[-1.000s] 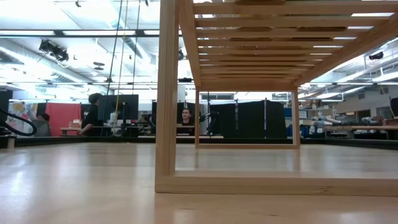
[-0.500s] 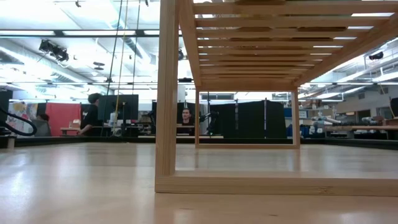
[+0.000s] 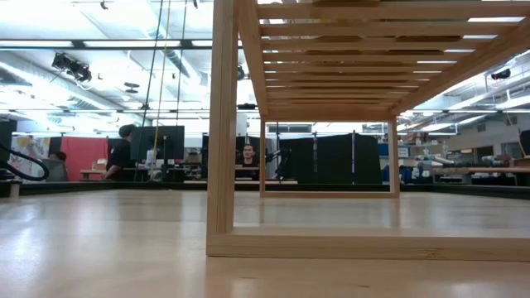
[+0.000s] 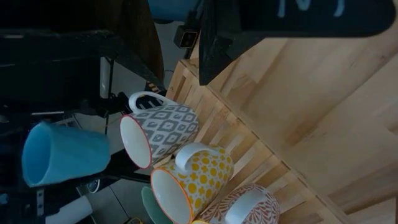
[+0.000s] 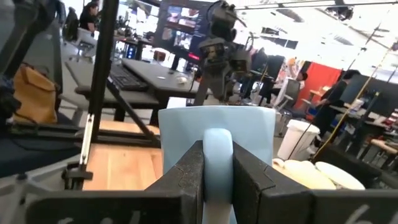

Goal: Place coffee mugs
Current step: Put the blue mug on the shelf

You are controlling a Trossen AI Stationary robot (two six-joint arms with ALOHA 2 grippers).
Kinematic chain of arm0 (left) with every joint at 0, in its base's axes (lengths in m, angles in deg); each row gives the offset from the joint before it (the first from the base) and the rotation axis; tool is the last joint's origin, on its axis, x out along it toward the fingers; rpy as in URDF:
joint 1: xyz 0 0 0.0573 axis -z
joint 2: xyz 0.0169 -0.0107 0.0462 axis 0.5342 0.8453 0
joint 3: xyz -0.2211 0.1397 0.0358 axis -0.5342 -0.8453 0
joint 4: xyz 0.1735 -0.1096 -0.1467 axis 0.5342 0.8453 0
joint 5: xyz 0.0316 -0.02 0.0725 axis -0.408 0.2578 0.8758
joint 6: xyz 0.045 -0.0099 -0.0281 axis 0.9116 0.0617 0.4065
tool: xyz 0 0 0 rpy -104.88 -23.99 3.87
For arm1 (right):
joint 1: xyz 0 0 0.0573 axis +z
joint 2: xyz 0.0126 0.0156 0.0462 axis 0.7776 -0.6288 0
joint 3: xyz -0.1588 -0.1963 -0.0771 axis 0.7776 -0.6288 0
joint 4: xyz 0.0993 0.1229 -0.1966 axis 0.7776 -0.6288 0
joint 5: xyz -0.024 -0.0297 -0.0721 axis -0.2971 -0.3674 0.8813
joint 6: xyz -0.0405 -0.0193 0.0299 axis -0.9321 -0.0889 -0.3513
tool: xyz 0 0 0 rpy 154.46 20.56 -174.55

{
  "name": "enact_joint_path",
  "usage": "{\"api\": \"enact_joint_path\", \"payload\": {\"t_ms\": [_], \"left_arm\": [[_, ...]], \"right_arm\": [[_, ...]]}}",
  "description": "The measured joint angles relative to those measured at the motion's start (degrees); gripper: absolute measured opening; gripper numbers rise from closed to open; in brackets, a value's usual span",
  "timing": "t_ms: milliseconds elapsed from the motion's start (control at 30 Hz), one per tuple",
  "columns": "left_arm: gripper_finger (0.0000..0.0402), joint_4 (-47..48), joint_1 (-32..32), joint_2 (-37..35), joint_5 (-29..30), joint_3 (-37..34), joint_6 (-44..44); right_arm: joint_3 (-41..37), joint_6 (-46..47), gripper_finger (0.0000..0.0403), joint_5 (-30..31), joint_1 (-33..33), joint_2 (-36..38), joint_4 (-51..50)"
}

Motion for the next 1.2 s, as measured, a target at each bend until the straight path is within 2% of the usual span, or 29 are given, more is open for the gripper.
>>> {"api": "enact_joint_path", "payload": {"t_ms": [300, 600, 933, 1200], "left_arm": [[0.0107, 0.0, 0.0, 0.0, 0.0, 0.0, 0.0], [0.0107, 0.0, 0.0, 0.0, 0.0, 0.0, 0.0], [0.0107, 0.0, 0.0, 0.0, 0.0, 0.0, 0.0], [0.0107, 0.0, 0.0, 0.0, 0.0, 0.0, 0.1]], "right_arm": [[0.0, 7.2, 0.0055, -0.2, 0.6, -1.2, -3.8], [-1.5, 33.6, 0.0055, -0.5, 0.6, -1.1, -23.5], [-1.6, 56.3, 0.0055, -0.4, 0.6, -1.0, -44.2], [-5.7, 61.8, 0.0055, -0.3, 0.6, -1.0, -45.1]]}}
